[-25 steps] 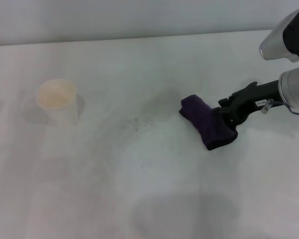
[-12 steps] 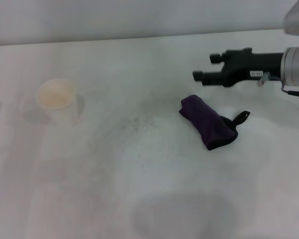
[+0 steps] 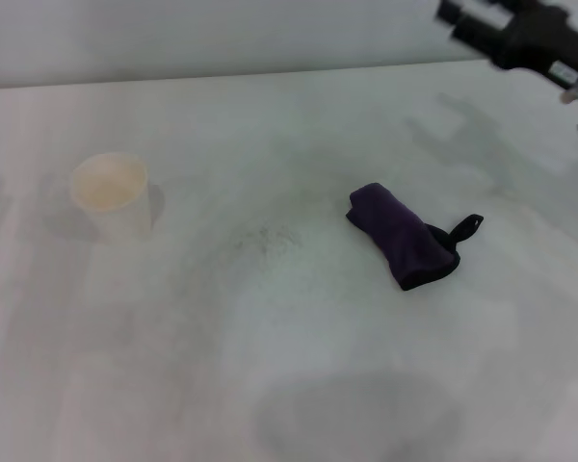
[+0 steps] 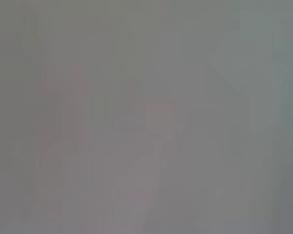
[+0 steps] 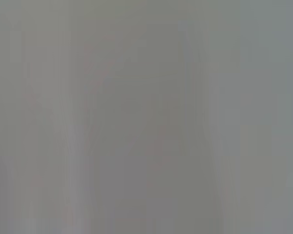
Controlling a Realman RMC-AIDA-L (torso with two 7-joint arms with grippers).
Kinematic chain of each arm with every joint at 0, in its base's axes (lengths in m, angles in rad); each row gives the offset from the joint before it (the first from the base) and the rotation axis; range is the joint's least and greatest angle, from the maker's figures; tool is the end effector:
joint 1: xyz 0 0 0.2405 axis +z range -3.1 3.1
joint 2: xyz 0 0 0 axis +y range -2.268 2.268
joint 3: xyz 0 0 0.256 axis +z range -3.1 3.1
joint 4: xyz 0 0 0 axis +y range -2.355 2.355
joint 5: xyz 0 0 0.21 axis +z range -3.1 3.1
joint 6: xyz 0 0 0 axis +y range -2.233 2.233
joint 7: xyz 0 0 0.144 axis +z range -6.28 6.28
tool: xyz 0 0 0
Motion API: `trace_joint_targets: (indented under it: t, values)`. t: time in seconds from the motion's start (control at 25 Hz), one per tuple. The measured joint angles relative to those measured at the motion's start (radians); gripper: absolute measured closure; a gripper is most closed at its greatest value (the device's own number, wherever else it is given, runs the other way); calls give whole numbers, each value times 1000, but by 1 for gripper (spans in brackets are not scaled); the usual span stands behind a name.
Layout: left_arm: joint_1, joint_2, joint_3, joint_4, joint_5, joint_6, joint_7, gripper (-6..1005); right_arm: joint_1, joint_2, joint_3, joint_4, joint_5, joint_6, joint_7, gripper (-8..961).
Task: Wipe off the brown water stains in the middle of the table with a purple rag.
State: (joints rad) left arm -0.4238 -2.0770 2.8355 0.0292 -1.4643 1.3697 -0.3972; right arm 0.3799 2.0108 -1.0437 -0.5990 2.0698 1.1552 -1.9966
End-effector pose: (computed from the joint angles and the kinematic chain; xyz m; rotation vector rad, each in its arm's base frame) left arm -0.3457 0.3100 0.0195 -1.4428 -0.6144 -0.8920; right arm 0.2855 0.3658 0.0543 -2.0301 0.6148 0.9737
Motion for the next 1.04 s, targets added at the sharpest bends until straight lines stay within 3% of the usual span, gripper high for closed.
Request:
trace_joint_targets:
  t: [0.12,0.32,0.64,1.04]
  values:
    - [-3,0,2,0,2,0,0,106,5,1,2,155,226,65,-318,174]
    - [-9,0,4,0,3,-3,0,107,18,5,6,312,407,60,-627,179]
    - [-4,0,4,-4,4,-10,0,107,55,9,105,437,456,-68,-655,182]
    - [-14,1,4,-6,4,-15,0,106,74,13,112,477,456,-97,-633,184]
